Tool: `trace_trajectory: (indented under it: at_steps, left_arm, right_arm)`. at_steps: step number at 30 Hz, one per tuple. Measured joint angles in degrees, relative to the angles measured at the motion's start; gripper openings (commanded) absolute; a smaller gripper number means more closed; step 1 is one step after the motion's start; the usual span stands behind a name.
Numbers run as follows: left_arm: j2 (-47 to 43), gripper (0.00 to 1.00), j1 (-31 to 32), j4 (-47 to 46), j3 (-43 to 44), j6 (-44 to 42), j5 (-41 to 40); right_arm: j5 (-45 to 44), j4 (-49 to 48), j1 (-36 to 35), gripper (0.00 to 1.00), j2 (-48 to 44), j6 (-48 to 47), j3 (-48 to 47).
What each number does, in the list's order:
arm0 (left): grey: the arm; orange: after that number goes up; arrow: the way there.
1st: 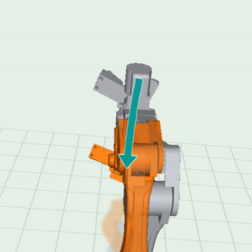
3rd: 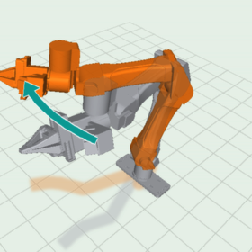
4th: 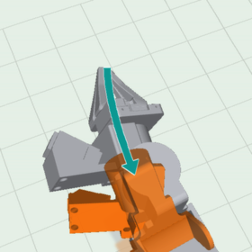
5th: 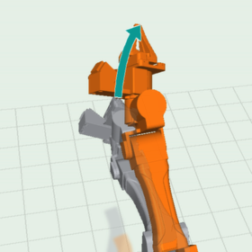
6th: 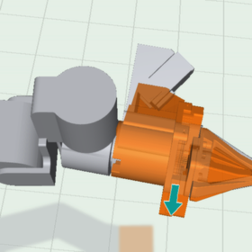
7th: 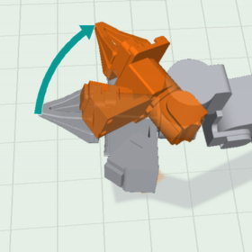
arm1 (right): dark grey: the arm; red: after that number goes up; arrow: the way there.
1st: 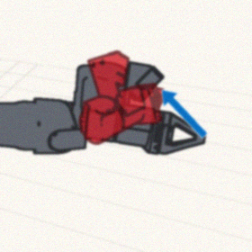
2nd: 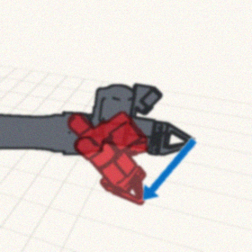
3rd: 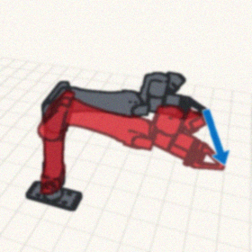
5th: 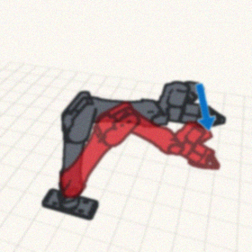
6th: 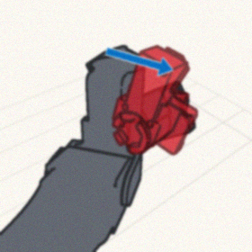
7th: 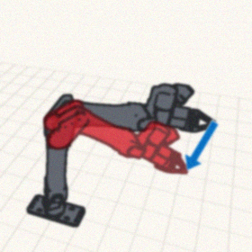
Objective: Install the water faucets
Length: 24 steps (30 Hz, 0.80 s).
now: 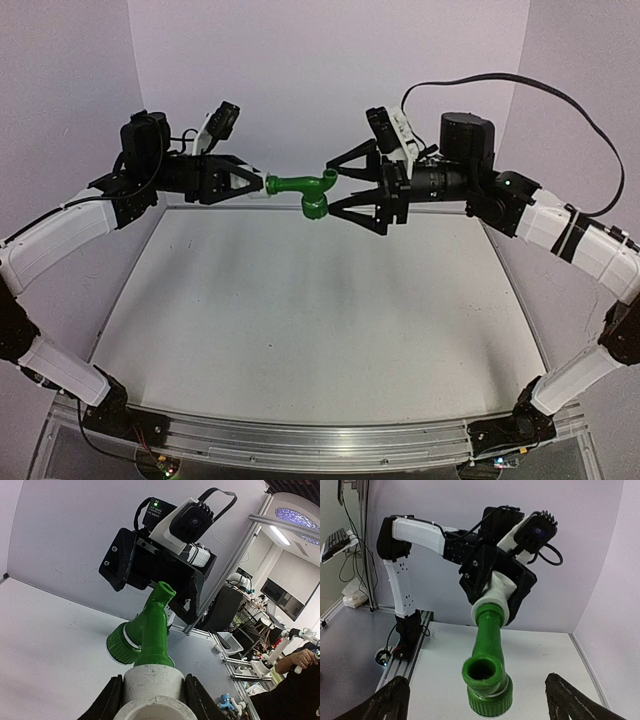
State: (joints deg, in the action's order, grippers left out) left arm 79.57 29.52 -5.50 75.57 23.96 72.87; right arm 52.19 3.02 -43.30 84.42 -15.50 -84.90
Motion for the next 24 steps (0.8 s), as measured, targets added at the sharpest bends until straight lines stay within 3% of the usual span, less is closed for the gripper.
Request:
trace_trajectory:
  at_steps: [2,7,14,16,19,24]
  left_arm:
    - [0.0,0.0,0.0,0.0,0.0,0.03,-0.17]
    - [0.0,0.0,0.05,0.02,0.0,0.05,-1.04]
    - [0.41,0.0,-0.37,0.33,0.14,-0.68,-2.4]
    - [0.66,0.0,-0.55,0.62,0.26,-2.36,-2.81]
    - [0.41,0.0,-0.49,1.14,0.51,-11.71,-4.41]
    - [-3.61,0.0,0.42,2.39,-0.42,-38.28,-8.64]
  right_arm:
    - [0.28,-1.95,-0.34,0.77,0.53,1.99,-0.27]
    - [0.42,-6.46,-1.28,0.62,5.73,7.4,-3.55]
    - [0.66,-8.82,-1.62,0.1,10.13,13.74,-4.37]
    - [-0.21,-9.0,-1.62,0.01,10.13,15.52,-4.66]
    - [-1.57,-9.37,-1.52,0.0,10.13,20.06,-4.81]
    - [-1.98,-10.06,-2.02,0.0,10.13,31.88,-6.23]
